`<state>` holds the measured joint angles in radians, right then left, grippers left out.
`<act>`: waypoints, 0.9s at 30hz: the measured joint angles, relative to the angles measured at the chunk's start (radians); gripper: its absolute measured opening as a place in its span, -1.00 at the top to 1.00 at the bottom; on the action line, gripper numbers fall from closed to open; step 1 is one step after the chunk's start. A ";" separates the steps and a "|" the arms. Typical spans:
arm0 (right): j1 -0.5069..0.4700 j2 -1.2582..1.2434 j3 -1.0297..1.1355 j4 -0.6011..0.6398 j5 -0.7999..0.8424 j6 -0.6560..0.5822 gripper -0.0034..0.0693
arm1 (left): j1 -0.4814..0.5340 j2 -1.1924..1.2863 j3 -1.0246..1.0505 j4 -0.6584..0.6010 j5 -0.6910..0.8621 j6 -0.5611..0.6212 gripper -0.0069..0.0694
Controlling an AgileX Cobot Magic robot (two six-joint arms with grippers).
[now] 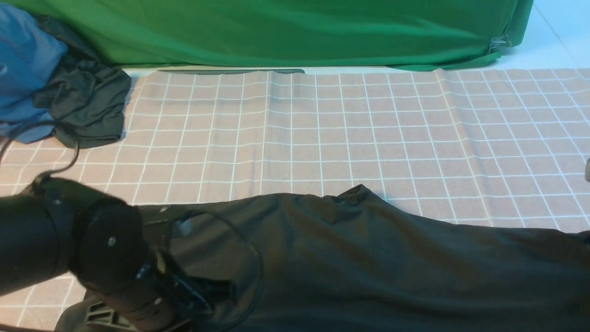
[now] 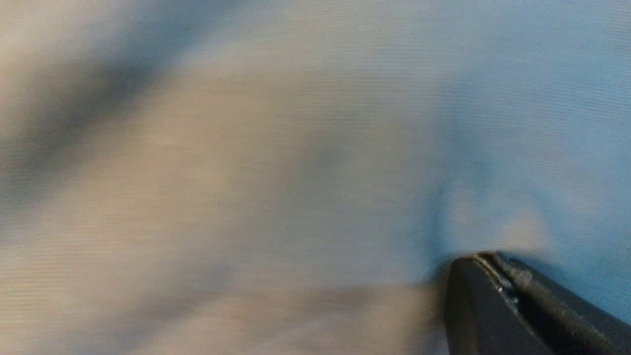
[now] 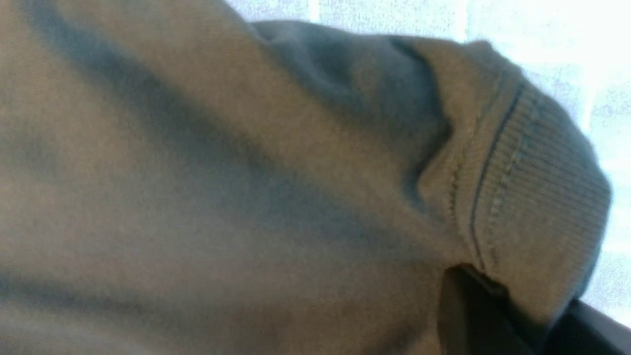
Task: Fold a long-sleeved shirt over a pink coffee tablecloth.
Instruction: 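Fold the right end of the dark garment over onto its left end with the right gripper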
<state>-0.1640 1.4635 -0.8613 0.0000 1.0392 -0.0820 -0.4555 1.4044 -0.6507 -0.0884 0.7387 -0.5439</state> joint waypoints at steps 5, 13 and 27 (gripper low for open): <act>0.000 -0.004 0.000 0.000 0.013 0.000 0.59 | 0.127 0.015 0.043 -0.024 -0.003 0.006 0.78; -0.001 -0.102 -0.072 0.120 0.040 -0.046 0.58 | 0.269 -0.059 0.043 -0.029 0.080 0.058 0.78; 0.299 -0.128 -0.279 0.439 0.038 -0.144 0.58 | 0.277 -0.230 -0.123 -0.001 0.167 0.062 0.78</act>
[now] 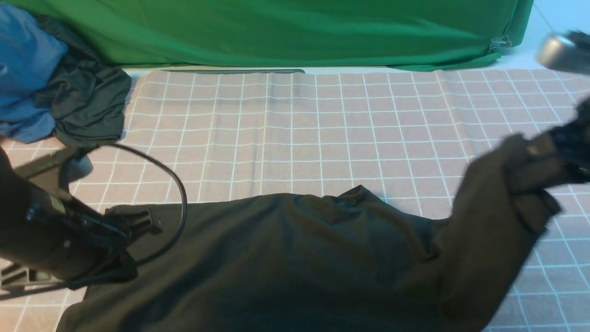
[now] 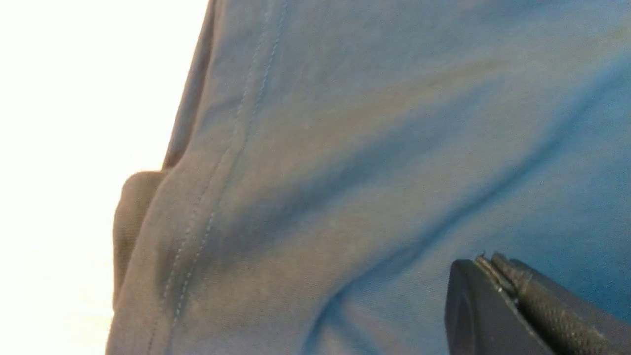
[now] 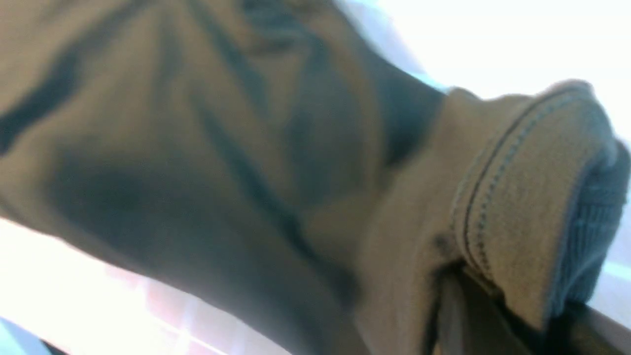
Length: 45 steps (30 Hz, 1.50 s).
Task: Fold a long-sleeved shirt over a pink coffee tablecloth.
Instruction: 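Fold the right end of the dark garment over onto its left end with the right gripper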
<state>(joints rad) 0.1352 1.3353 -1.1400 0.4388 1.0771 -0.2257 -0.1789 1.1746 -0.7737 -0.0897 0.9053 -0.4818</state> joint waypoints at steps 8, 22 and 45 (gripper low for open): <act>0.251 0.019 -0.070 0.048 -0.110 0.095 0.58 | 0.000 -0.009 -0.119 0.084 0.115 -0.010 0.78; 0.521 0.211 -0.104 0.197 -0.332 0.114 0.59 | 0.000 -0.160 -0.270 0.205 0.200 -0.065 0.78; 0.776 0.654 -0.572 0.231 -0.365 0.114 0.59 | 0.000 -0.225 -0.276 0.310 0.257 -0.086 0.78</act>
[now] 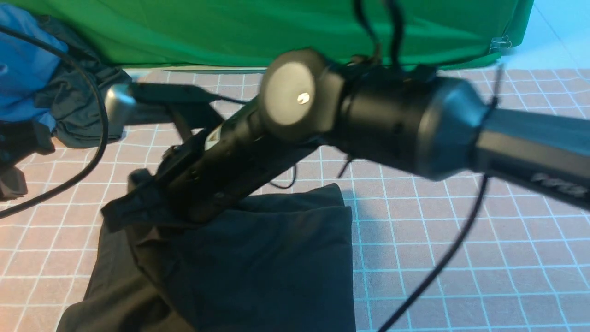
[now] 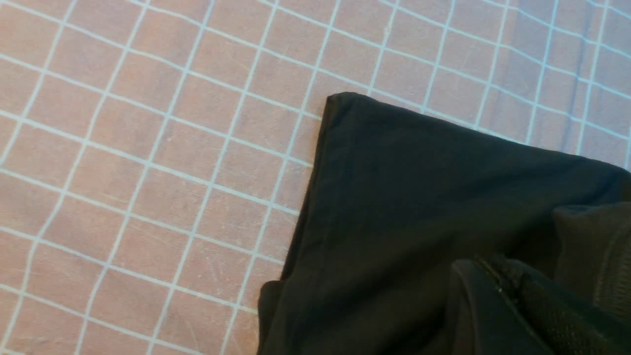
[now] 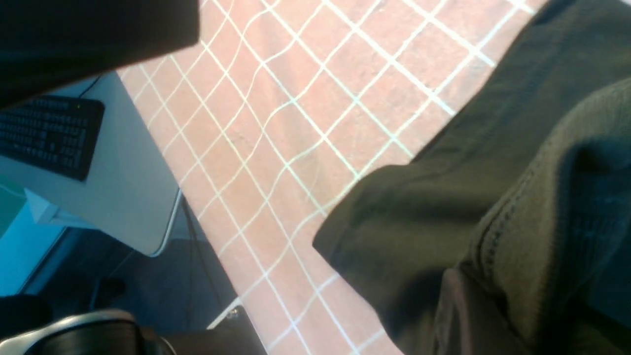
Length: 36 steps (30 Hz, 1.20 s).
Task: Fold a long-sleeved shirt over a pink coffee tablecloth.
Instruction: 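Fold the right end of the dark garment over onto its left end with the right gripper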
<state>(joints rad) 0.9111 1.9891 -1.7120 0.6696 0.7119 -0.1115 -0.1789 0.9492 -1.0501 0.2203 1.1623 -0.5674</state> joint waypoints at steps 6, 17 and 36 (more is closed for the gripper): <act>0.034 0.075 -0.063 0.009 -0.001 0.000 0.59 | 0.000 0.000 0.000 0.044 0.012 -0.012 0.78; 0.053 0.189 -0.135 0.060 -0.012 -0.023 0.59 | 0.000 0.000 0.000 0.052 0.014 -0.026 0.78; 0.047 0.211 -0.266 0.037 0.171 -0.175 -0.63 | 0.000 0.000 0.000 0.052 -0.007 -0.052 0.78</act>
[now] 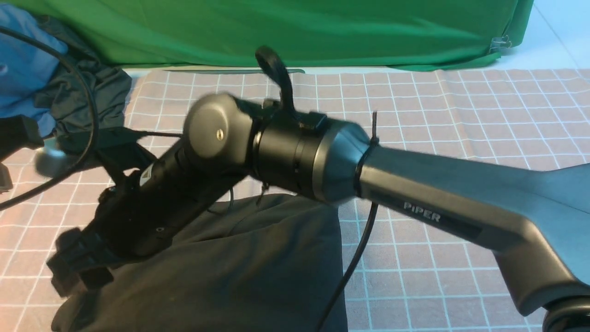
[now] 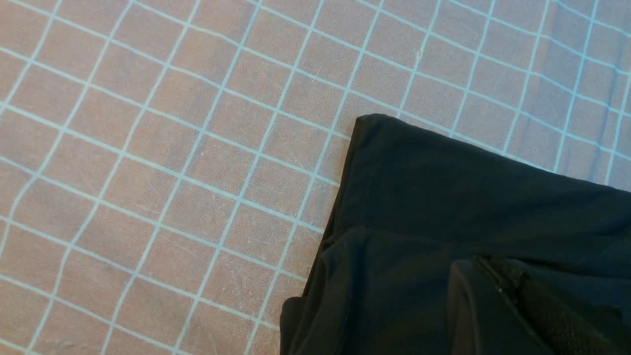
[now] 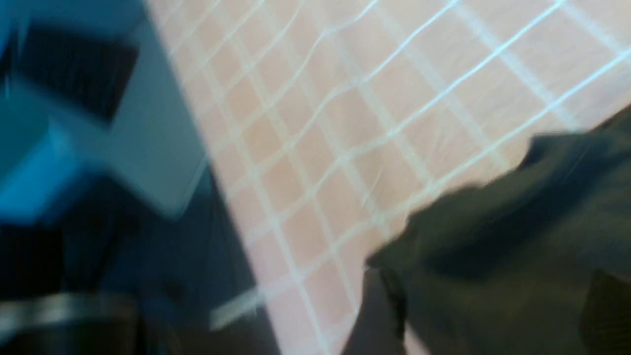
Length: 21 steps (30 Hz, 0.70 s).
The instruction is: Fold a long-sleeved shirt over a pink coffee tablecloth.
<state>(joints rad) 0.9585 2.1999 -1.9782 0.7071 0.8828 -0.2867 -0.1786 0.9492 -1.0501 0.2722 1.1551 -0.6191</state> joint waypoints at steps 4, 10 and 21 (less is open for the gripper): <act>-0.044 -0.013 -0.100 -0.152 0.232 -0.023 -0.56 | 0.000 0.000 0.000 -0.014 0.000 -0.002 0.78; -0.157 -0.091 -0.146 -0.489 0.322 -0.027 -0.36 | 0.000 0.020 0.000 -0.134 0.003 0.010 0.78; -0.439 -0.174 0.042 -0.584 0.329 -0.042 -0.28 | 0.001 0.303 0.000 -0.382 -0.090 0.199 0.78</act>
<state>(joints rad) 0.5199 2.0261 -1.9358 0.1229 1.2114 -0.3289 -0.1778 1.2523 -1.0501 -0.1094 1.0651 -0.4202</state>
